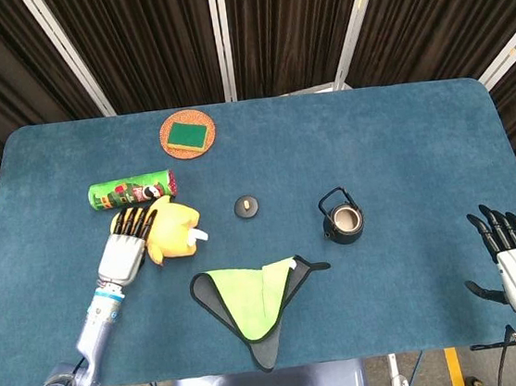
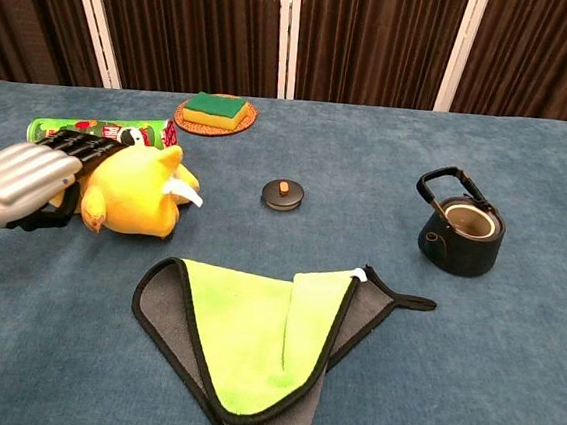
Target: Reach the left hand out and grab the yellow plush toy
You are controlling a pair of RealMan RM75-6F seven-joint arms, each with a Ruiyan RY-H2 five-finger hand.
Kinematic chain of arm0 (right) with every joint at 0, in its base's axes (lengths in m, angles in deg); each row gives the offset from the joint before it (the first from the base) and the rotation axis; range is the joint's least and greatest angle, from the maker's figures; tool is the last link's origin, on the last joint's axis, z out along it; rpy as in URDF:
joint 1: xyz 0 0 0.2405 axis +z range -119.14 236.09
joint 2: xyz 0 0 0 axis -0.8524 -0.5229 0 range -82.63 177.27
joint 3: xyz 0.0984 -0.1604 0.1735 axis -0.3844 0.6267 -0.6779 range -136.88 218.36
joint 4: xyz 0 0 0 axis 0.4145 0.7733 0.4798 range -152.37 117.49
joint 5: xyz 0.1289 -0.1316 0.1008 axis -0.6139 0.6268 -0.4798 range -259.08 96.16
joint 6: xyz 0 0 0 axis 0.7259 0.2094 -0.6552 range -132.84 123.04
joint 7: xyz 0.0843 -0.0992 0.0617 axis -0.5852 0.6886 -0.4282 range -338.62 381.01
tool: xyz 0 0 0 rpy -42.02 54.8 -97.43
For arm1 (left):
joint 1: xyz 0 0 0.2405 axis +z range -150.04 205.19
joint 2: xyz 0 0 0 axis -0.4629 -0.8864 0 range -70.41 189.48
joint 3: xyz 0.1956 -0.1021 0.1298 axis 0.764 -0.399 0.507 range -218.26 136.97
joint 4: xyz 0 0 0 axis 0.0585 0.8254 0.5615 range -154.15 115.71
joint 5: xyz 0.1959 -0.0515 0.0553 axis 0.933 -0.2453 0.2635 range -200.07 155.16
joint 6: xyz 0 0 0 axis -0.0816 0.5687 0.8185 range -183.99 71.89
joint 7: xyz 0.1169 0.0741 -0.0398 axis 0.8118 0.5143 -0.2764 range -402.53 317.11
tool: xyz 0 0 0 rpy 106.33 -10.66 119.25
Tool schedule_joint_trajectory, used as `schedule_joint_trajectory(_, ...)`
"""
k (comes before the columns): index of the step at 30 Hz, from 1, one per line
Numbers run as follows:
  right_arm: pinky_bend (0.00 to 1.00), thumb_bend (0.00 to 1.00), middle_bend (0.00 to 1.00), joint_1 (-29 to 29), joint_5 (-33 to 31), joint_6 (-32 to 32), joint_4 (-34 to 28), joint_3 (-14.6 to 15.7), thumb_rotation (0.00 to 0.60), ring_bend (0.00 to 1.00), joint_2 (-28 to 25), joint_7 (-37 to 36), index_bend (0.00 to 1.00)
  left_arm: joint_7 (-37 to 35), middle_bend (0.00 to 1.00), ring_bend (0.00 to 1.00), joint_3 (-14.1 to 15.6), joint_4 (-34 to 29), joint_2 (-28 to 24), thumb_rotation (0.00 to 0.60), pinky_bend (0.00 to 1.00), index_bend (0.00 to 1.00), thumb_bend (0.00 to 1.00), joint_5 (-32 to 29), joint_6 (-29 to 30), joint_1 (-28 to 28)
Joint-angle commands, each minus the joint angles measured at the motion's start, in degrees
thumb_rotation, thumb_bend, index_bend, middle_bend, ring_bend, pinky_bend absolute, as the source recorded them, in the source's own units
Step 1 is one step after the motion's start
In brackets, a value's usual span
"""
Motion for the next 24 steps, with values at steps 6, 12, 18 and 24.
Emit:
schedule_joint_trajectory(6,0.01,0.05,0.0,0.0,0.3,0.0,-0.1,0.2,0.6,0.0,0.0,0.3,0.0,3.7,0.0,0.0,1.4,-4.4,0.7,0.6,0.0,0.0,1.0,3.4,4.6,-1.1)
schedule_joint_trajectory(12,0.01,0.05,0.0,-0.2,0.4,0.6,-0.1,0.1,0.6,0.0,-0.2,-0.1,0.0,7.0,0.0,0.0,1.8,-9.5,-1.0,0.6,0.0,0.0,1.0,5.3,8.3,-1.0)
schedule_joint_trajectory(18,0.01,0.05,0.0,-0.3,0.1,0.9,0.1,-0.1,0.6,0.0,-0.2,-0.4,0.0,9.5,0.0,0.0,2.1,-17.1,-5.7,0.6,0.0,0.0,1.0,4.5,11.3,2.2)
schedule_joint_trajectory(24,0.01,0.05,0.0,-0.4,-0.4,1.1,0.3,-0.5,0.6,0.0,-0.2,-0.5,0.0,10.8,0.0,0.0,3.4,-23.3,-10.8,0.6,0.0,0.0,1.0,4.7,16.0,6.5)
